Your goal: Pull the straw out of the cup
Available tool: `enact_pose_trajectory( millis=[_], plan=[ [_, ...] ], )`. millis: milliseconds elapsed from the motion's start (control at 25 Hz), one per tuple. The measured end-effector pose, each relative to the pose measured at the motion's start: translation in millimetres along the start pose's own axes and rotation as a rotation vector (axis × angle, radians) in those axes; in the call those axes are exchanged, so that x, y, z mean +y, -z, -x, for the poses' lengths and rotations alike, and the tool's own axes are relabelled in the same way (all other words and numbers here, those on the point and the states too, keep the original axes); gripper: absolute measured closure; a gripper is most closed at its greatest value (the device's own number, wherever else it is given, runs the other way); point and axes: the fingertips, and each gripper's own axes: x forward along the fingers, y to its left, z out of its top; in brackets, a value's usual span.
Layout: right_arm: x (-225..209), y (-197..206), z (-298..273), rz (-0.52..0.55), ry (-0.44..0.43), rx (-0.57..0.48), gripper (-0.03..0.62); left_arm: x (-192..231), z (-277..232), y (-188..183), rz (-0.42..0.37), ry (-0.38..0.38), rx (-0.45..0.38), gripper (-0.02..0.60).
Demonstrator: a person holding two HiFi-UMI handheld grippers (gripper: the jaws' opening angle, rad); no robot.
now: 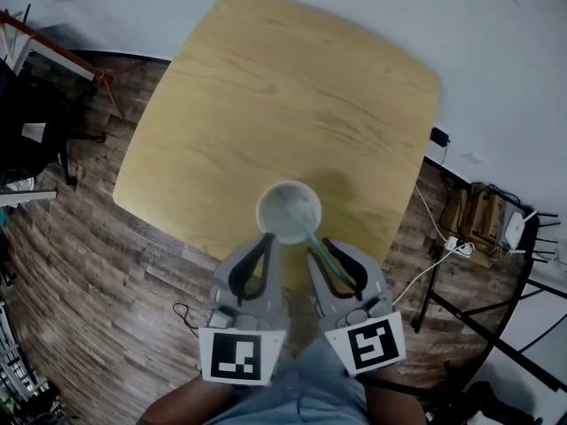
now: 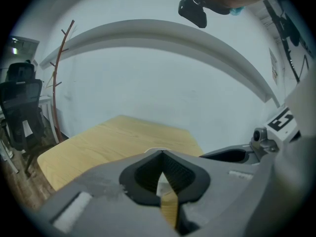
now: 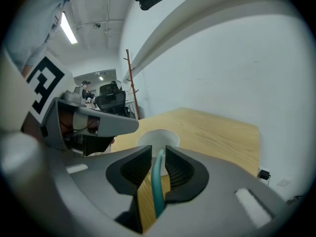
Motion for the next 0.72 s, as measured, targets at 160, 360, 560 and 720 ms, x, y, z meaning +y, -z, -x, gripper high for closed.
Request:
enact_pose_trajectory(
  millis=[160, 360, 560, 720],
  plan=[
    [-2.8, 3.0, -0.2, -0.007, 0.011, 0.004, 0.538, -1.1, -2.0, 2.0, 0.001, 0.004, 0.005, 0.561],
    [-3.4, 2.3, 1.1, -0.007, 0.017, 0.002, 0.551, -2.4, -0.6, 1.5, -0.001, 0.004, 0.008, 0.561],
    [-3.3, 1.0, 2.4, -0.010, 0.022, -0.002, 0.553, -3.3, 0.6, -0.3, -0.014, 0.009, 0.003, 0.561],
    [-1.0, -1.8, 4.6, -0.007, 0.021, -0.011, 0.553, -3.8, 3.9, -2.5, -0.019, 0.010, -0.005, 0.561]
  ],
)
